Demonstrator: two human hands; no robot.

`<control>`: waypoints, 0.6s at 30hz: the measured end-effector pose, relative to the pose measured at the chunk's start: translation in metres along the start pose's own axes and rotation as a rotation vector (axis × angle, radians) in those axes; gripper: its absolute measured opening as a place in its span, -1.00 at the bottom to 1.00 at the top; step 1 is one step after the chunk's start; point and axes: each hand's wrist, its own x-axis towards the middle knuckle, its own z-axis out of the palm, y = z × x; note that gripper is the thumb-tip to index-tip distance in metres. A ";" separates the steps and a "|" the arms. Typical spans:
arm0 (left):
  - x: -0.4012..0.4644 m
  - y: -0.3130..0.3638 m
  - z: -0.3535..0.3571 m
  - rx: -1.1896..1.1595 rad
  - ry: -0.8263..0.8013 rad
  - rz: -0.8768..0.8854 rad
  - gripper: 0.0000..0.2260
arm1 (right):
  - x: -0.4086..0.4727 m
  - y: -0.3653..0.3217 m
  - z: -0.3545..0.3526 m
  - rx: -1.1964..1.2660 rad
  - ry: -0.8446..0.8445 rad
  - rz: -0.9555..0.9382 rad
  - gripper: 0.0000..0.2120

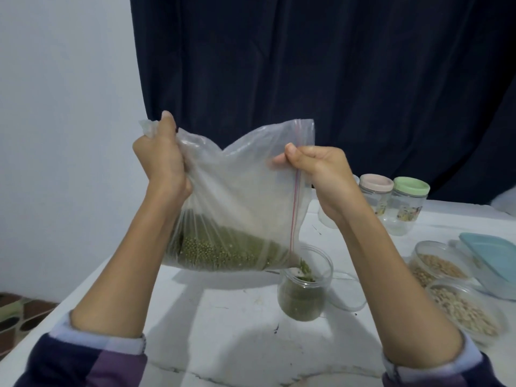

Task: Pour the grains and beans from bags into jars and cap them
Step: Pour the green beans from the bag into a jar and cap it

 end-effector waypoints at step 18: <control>0.002 0.000 -0.002 -0.035 0.007 0.002 -0.64 | 0.011 -0.005 0.001 0.018 0.025 0.049 -0.78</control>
